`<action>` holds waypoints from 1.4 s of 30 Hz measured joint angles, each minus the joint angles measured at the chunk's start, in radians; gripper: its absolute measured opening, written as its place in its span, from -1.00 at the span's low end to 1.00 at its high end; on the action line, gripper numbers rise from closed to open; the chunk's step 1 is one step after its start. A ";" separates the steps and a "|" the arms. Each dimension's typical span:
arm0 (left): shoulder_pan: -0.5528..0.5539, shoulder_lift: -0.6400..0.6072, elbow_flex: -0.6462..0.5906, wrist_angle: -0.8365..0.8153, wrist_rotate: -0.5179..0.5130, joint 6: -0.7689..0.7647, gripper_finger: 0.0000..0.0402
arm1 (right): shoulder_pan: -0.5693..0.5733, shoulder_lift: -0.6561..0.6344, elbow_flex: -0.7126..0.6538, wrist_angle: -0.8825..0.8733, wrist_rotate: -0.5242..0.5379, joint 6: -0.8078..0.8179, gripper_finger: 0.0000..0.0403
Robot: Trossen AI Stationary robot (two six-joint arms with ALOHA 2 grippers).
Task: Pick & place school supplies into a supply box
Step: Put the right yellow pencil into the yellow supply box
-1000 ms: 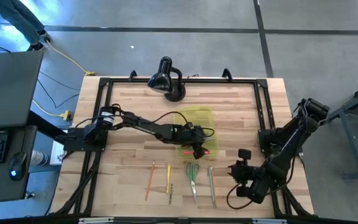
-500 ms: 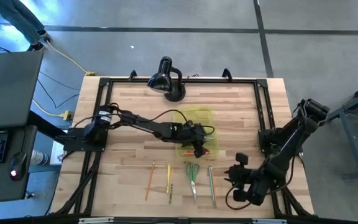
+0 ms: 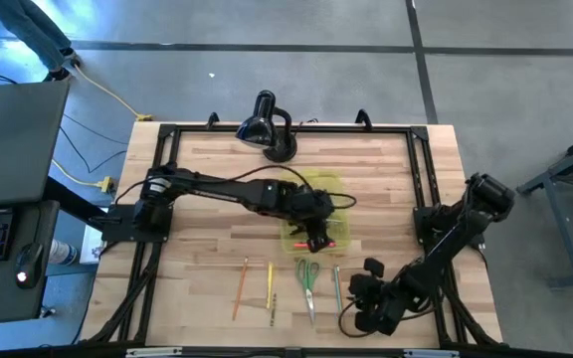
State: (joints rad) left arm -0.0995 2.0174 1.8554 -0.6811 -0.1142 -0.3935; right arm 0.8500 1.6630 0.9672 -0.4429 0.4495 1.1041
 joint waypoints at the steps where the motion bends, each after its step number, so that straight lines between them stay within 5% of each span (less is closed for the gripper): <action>1: -0.008 0.000 0.024 -0.049 -0.004 -0.004 -0.29 | -0.007 0.000 0.000 0.003 0.005 0.008 -0.53; 11: -0.123 0.001 0.092 -0.230 -0.186 -0.060 -0.29 | -0.068 0.047 0.000 0.005 0.003 0.135 -0.53; 33: -0.183 0.001 0.092 -0.227 -0.237 -0.060 -0.29 | -0.144 0.131 0.000 0.010 -0.092 0.174 -0.53; 42: -0.183 0.001 0.091 -0.227 -0.237 -0.059 -0.29 | -0.130 0.107 0.003 -0.129 -0.216 0.126 -0.53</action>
State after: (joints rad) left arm -0.2821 2.0182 1.9469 -0.9082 -0.3515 -0.4522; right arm 0.7198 1.7696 0.9700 -0.5720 0.2337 1.2301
